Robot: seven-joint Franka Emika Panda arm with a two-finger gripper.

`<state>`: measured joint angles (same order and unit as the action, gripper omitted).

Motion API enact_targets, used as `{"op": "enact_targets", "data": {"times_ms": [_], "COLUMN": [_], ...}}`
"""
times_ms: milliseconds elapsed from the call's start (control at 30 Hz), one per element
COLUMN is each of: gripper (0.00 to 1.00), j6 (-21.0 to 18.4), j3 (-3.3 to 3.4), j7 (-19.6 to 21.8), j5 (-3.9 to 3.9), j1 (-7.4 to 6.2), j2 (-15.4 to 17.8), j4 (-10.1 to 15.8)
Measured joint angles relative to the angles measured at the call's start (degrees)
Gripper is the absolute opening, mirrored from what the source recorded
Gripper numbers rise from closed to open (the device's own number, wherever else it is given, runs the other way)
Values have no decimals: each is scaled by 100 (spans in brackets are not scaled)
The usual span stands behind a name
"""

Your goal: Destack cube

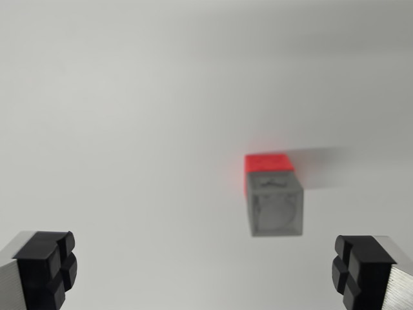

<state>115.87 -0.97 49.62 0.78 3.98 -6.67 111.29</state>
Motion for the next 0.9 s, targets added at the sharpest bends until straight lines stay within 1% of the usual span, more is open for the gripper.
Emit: {"op": "enact_targets", "data": {"times_ms": [533,667,900], "gripper": [100,100,100], "j6": [1,43,205], "j3": [0,4,28], "j7": [-3,-11,-47], "j5": [0,0,0], "j1": [0,0,3], "j2": [0,4,39], "j4": [14,66,253]}}
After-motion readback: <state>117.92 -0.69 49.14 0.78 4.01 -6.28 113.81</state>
